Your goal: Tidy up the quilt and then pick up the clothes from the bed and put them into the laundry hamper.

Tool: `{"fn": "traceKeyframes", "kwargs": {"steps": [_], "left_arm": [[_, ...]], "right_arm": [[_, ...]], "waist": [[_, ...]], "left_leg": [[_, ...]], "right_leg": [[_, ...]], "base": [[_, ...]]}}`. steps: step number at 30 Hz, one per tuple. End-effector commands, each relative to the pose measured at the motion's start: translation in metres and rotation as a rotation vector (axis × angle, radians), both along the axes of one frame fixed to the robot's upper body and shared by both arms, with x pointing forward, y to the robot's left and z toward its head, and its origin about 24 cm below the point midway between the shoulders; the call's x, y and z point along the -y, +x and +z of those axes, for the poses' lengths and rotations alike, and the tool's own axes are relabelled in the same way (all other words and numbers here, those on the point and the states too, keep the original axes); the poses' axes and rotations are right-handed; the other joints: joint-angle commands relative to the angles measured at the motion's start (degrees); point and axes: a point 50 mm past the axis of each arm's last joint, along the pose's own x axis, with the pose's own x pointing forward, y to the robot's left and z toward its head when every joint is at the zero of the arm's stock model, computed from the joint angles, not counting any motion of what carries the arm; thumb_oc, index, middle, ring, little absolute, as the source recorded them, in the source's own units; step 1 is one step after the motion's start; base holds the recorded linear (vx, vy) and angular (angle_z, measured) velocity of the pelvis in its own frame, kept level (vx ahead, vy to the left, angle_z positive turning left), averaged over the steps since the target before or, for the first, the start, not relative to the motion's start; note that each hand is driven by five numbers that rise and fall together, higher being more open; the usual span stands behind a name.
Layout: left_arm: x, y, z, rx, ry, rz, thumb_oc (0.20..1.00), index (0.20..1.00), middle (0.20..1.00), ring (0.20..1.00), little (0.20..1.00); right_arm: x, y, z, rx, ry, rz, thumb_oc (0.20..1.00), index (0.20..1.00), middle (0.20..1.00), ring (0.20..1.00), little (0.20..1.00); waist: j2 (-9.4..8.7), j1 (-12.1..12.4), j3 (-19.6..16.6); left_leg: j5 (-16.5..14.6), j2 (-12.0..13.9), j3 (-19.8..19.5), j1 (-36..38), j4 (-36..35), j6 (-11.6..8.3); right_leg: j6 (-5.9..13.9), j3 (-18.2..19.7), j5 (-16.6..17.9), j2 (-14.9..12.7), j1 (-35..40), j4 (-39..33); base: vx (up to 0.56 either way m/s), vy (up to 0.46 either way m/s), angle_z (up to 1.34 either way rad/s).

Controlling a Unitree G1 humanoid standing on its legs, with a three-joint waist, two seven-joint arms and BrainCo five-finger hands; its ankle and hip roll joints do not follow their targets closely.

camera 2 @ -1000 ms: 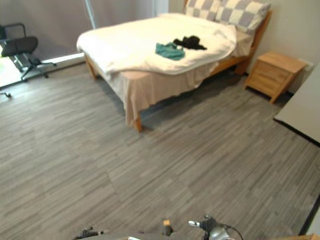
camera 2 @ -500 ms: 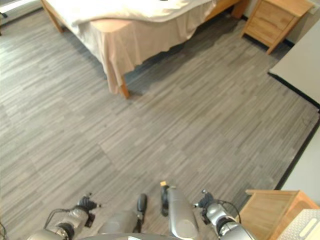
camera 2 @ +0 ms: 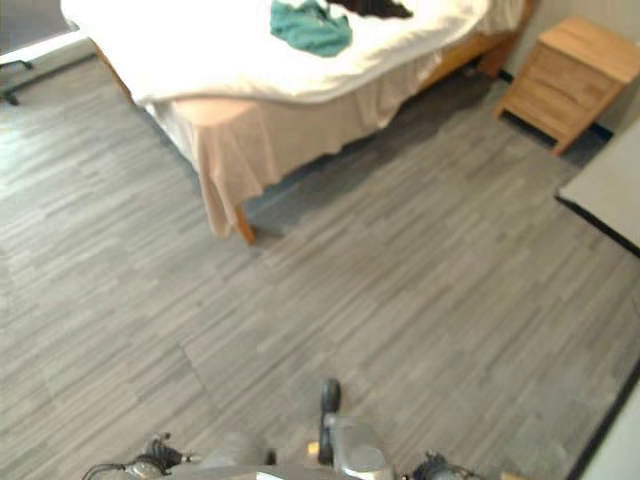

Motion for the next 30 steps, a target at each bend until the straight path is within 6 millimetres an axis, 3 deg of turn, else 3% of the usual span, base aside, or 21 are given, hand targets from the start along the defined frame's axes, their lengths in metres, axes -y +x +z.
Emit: {"fn": "traceKeyframes", "kwargs": {"steps": [1, 3, 4, 6, 8, 9, 10, 12, 13, 14, 15, 16, 17, 18, 21, 23, 24, 25, 26, 28, 30], "left_arm": [[-0.012, 0.05, 0.021, 0.164, 0.066, -0.031, 1.0, 1.0, 1.0, 1.0, 1.0], [-0.008, 0.06, 0.024, 0.211, 0.056, -0.006, 1.0, 1.0, 1.0, 1.0, 1.0], [-0.008, 0.063, 0.026, 0.231, 0.043, 0.016, 1.0, 1.0, 1.0, 1.0, 1.0], [-0.005, 0.056, 0.022, 0.208, 0.035, 0.031, 1.0, 1.0, 1.0, 1.0, 1.0], [-0.012, 0.05, 0.021, 0.172, 0.064, 0.009, 1.0, 1.0, 1.0, 1.0, 1.0], [-0.016, 0.048, 0.021, 0.163, 0.077, 0.012, 1.0, 1.0, 1.0, 1.0, 1.0], [-0.018, 0.042, 0.019, 0.135, 0.086, 0.004, 1.0, 1.0, 1.0, 1.0, 1.0], [-0.023, 0.03, 0.015, 0.083, 0.107, 0.004, 1.0, 1.0, 1.0, 1.0, 1.0], [-0.027, 0.023, 0.014, 0.055, 0.118, 0.009, 1.0, 1.0, 1.0, 1.0, 1.0], [-0.036, 0.015, 0.014, 0.03, 0.137, 0.025, 1.0, 1.0, 1.0, 1.0, 1.0], [-0.036, 0.015, 0.014, 0.029, 0.137, 0.025, 1.0, 1.0, 1.0, 1.0, 1.0], [-0.04, 0.015, 0.015, 0.025, 0.147, 0.013, 1.0, 1.0, 1.0, 1.0, 1.0], [-0.04, 0.015, 0.015, 0.025, 0.147, 0.013, 1.0, 1.0, 1.0, 1.0, 1.0], [-0.038, 0.017, 0.016, 0.033, 0.147, 0.005, 1.0, 1.0, 1.0, 1.0, 1.0], [-0.034, 0.025, 0.017, 0.059, 0.143, 0.006, 1.0, 1.0, 1.0, 1.0, 1.0], [-0.036, 0.026, 0.018, 0.067, 0.14, 0.03, 1.0, 1.0, 1.0, 1.0, 1.0], [-0.039, 0.024, 0.018, 0.053, 0.149, 0.021, 1.0, 1.0, 1.0, 1.0, 1.0], [-0.036, 0.014, 0.014, 0.05, 0.128, 0.089, 1.0, 1.0, 1.0, 1.0, 1.0], [-0.036, 0.014, 0.014, 0.05, 0.127, 0.09, 1.0, 1.0, 1.0, 1.0, 1.0], [-0.03, 0.009, 0.011, 0.054, 0.111, 0.129, 1.0, 1.0, 1.0, 1.0, 1.0], [-0.027, 0.013, 0.011, 0.071, 0.105, 0.137, 1.0, 1.0, 1.0, 1.0, 1.0]], "right_arm": [[0.001, 0.027, 0.011, 0.094, -0.03, 0.033, 1.0, 1.0, 1.0, 1.0, 1.0], [-0.003, 0.034, 0.013, 0.126, -0.02, 0.037, 1.0, 1.0, 1.0, 1.0, 1.0], [-0.004, 0.038, 0.015, 0.146, -0.016, 0.038, 1.0, 1.0, 1.0, 1.0, 1.0], [-0.002, 0.046, 0.019, 0.183, -0.013, 0.003, 1.0, 1.0, 1.0, 1.0, 1.0], [-0.005, 0.043, 0.017, 0.163, -0.003, 0.019, 1.0, 1.0, 1.0, 1.0, 1.0], [-0.01, 0.042, 0.015, 0.158, -0.001, 0.037, 1.0, 1.0, 1.0, 1.0, 1.0], [-0.012, 0.038, 0.013, 0.142, -0.003, 0.049, 1.0, 1.0, 1.0, 1.0, 1.0], [-0.019, 0.039, 0.012, 0.131, 0.013, 0.081, 1.0, 1.0, 1.0, 1.0, 1.0], [-0.023, 0.044, 0.013, 0.144, 0.022, 0.1, 1.0, 1.0, 1.0, 1.0, 1.0], [-0.029, 0.044, 0.012, 0.146, 0.028, 0.128, 1.0, 1.0, 1.0, 1.0, 1.0], [-0.03, 0.044, 0.012, 0.146, 0.028, 0.128, 1.0, 1.0, 1.0, 1.0, 1.0], [-0.033, 0.043, 0.011, 0.143, 0.042, 0.132, 1.0, 1.0, 1.0, 1.0, 1.0], [-0.033, 0.042, 0.011, 0.142, 0.042, 0.132, 1.0, 1.0, 1.0, 1.0, 1.0], [-0.035, 0.043, 0.011, 0.15, 0.057, 0.118, 1.0, 1.0, 1.0, 1.0, 1.0], [-0.033, 0.042, 0.011, 0.15, 0.066, 0.069, 1.0, 1.0, 1.0, 1.0, 1.0], [-0.03, 0.035, 0.009, 0.133, 0.068, 0.062, 1.0, 1.0, 1.0, 1.0, 1.0], [-0.028, 0.029, 0.006, 0.106, 0.067, 0.056, 1.0, 1.0, 1.0, 1.0, 1.0], [-0.029, 0.023, 0.003, 0.083, 0.07, 0.064, 1.0, 1.0, 1.0, 1.0, 1.0], [-0.029, 0.022, 0.003, 0.082, 0.07, 0.064, 1.0, 1.0, 1.0, 1.0, 1.0], [-0.017, 0.018, 0.003, 0.065, 0.036, 0.059, 1.0, 1.0, 1.0, 1.0, 1.0], [-0.013, 0.02, 0.005, 0.072, 0.024, 0.048, 1.0, 1.0, 1.0, 1.0, 1.0]], "waist": [[-2.75, 2.35, 5.68], [-2.78, 4.15, 5.25], [-2.2, 4.98, 4.64], [-0.89, 6.39, 3.69], [-1.84, 6.28, 2.11], [-2.79, 6.75, 1.58], [-2.88, 6.51, 1.44], [-2.06, 5.12, 2.19], [-1.21, 4.27, 2.25], [-0.3, 3.46, 2.71], [-0.34, 3.37, 2.89], [-0.68, 2.89, 2.86], [-0.59, 2.81, 3.02], [-1.44, 2.41, 3.04], [-1.55, 0.98, 3.31], [-1.5, 0.2, 2.88], [-2.0, 0.2, 2.17], [-1.89, -0.53, 0.48], [-1.75, -0.61, 0.46], [-0.78, -0.35, -0.14], [-0.51, -0.44, -0.07]], "left_leg": [[1.98, 1.54, 5.28, 4.08, -13.51, 3.66], [0.5, 1.1, 6.66, 3.56, -27.31, 4.08], [3.26, 0.77, 7.07, 3.65, -38.47, 3.83], [8.69, 2.01, 8.21, 3.43, -50.02, 3.34], [9.25, 2.95, 10.33, 6.03, -52.83, 4.48], [8.61, 1.81, 9.38, 6.72, -51.89, 5.18], [7.74, 1.64, 9.01, 8.11, -52.33, 5.64], [5.9, 2.21, 9.43, 12.44, -53.4, 6.9], [6.0, 3.04, 8.68, 14.89, -55.88, 7.27], [6.27, 4.35, 8.18, 18.67, -59.39, 7.37], [6.34, 4.33, 8.11, 19.02, -59.64, 7.34], [5.69, 4.81, 7.24, 20.83, -61.03, 6.61], [5.62, 4.93, 7.15, 21.07, -61.06, 6.56], [4.51, 4.88, 5.69, 22.35, -61.46, 5.64], [1.93, 6.51, 1.47, 24.58, -61.56, 3.59], [1.09, 7.88, -0.26, 25.93, -61.56, 2.26], [0.26, 8.23, -0.99, 26.48, -61.53, 1.66], [-0.18, 11.81, -1.46, 28.46, -61.12, 0.0], [-0.22, 11.98, -1.52, 28.54, -61.18, -0.05], [1.12, 14.76, -2.37, 26.35, -59.19, -1.17], [2.45, 15.05, -1.89, 24.87, -58.25, -1.23]], "right_leg": [[8.68, 2.46, -5.25, -3.91, 2.47, -4.47], [9.41, 3.01, -6.81, -4.21, 4.82, -5.18], [9.89, 2.95, -7.88, -3.87, 6.33, -5.19], [10.13, 1.8, -10.27, -2.91, 9.22, -5.19], [10.5, 1.24, -11.5, -3.12, 10.99, -3.0], [11.34, 1.07, -11.38, -3.53, 9.84, 2.41], [13.42, -0.58, -11.15, -4.1, 7.99, 8.9], [17.6, -2.1, -6.63, -7.54, 3.03, 21.04], [17.91, -2.91, -2.68, -8.81, -0.1, 25.97], [17.03, -4.92, -2.5, -11.16, -3.16, 27.43], [17.03, -4.99, -2.67, -11.22, -2.92, 27.53], [15.9, -6.07, -4.27, -12.05, -3.78, 19.5], [15.87, -6.22, -4.27, -11.92, -3.42, 19.31], [15.63, -3.65, -3.77, -11.41, -3.51, 8.76], [17.02, 5.76, -0.04, -11.89, -6.76, -2.1], [17.64, 9.06, 1.64, -13.04, -8.85, -2.78], [17.77, 8.09, 1.3, -13.26, -7.61, -3.8], [17.34, 7.57, 0.62, -11.51, -6.49, -0.72], [17.3, 7.45, 0.56, -11.38, -6.39, -0.71], [15.61, 5.63, -1.76, -9.56, -5.34, -0.37], [15.37, 4.29, -2.17, -9.55, -4.86, -0.96]], "base": [[0.45, 0.056, -0.17], [0.52, 0.166, -0.25], [0.52, 0.243, -0.21], [0.47, 0.228, -0.01], [0.45, 0.178, -0.09], [0.38, 0.192, -0.17], [0.37, 0.198, -0.26], [0.37, 0.218, 0.25], [0.5, 0.206, 0.66], [0.4, 0.118, 0.66], [0.48, -0.027, 0.66], [0.24, -0.079, 0.54], [0.52, -0.187, 0.73], [0.45, -0.207, 0.8], [0.52, -0.268, 0.72], [0.5, -0.309, 1.36], [0.9, -0.588, 2.2], [0.73, -0.477, 2.01], [0.68, -0.496, 1.25], [0.28, -0.336, 0.6], [0.12, -0.176, 0.38]]}}
